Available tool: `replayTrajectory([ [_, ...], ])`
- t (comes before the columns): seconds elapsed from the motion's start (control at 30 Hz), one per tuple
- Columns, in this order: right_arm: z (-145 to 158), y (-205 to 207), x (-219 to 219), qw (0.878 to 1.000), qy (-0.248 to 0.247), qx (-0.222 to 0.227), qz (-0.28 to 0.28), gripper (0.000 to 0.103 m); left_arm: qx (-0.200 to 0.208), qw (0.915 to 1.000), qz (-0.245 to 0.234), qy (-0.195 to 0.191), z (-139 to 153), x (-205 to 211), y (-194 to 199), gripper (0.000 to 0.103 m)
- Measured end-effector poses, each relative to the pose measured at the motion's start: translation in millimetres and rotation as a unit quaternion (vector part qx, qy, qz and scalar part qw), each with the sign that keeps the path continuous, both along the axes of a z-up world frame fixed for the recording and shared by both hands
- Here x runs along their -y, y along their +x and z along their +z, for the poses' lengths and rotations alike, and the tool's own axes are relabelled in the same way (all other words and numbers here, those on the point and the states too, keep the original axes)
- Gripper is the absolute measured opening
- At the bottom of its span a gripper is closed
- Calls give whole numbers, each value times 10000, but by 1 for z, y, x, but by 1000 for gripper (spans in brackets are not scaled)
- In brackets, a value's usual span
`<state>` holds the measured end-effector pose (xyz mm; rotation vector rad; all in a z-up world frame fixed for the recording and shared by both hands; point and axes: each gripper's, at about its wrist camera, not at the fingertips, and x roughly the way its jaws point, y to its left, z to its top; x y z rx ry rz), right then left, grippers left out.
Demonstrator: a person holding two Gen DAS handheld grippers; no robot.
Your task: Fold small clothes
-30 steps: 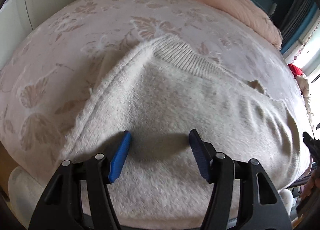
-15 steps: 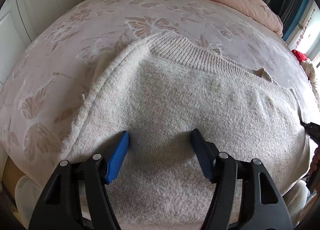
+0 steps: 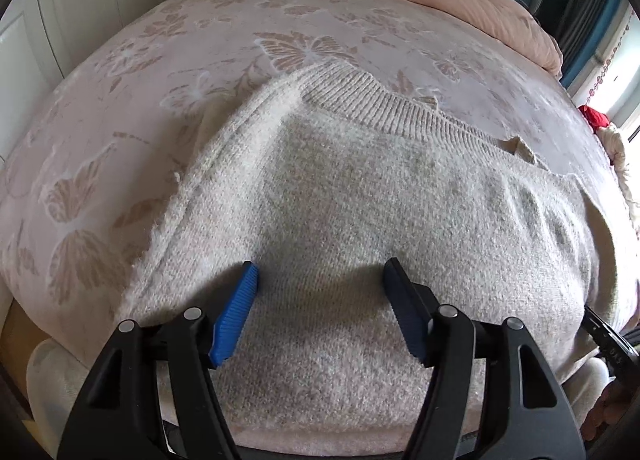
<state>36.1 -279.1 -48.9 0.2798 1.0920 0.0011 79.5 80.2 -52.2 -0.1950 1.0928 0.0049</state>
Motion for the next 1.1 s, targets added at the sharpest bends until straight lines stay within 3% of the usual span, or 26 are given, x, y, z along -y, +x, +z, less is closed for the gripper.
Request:
replayTrajectory([
  [0.07, 20, -2, 0, 9998, 137, 139, -20, 15, 6, 9998, 150, -149, 11, -7, -9, 63],
  [0.23, 55, 0, -40, 9968, 127, 513, 594, 14, 228, 9974, 522, -445, 31, -27, -52, 64],
  [0.37, 51, 27, -72, 9956, 138, 446, 818, 13, 174, 9891, 1045, -1020, 22, -50, -77, 75],
  [0.43, 44, 45, -90, 9950, 276, 276, 916, 13, 138, 9855, 1271, -1117, 16, -58, -83, 75],
  [0.6, 33, 66, -135, 9940, 346, -47, 1032, 12, 286, 9700, 1641, -1770, -3, -77, -85, 83],
  [0.77, -2, 87, -158, 9926, 309, -581, 1022, 12, 158, 9502, 1925, -2447, -27, -87, -72, 88],
  [0.93, -13, 91, -156, 9927, 417, -639, 931, 9, 205, 9444, 2066, -2549, -28, -89, -64, 92],
  [0.97, -14, 92, -156, 9925, 422, -665, 937, 7, 215, 9452, 2081, -2507, -27, -87, -63, 90],
  [1.03, -16, 94, -156, 9920, 390, -699, 974, 7, 250, 9495, 2066, -2350, -23, -84, -62, 72],
  [1.1, -18, 94, -157, 9920, 308, -675, 1021, 7, 201, 9539, 1912, -2306, -22, -82, -57, 44],
])
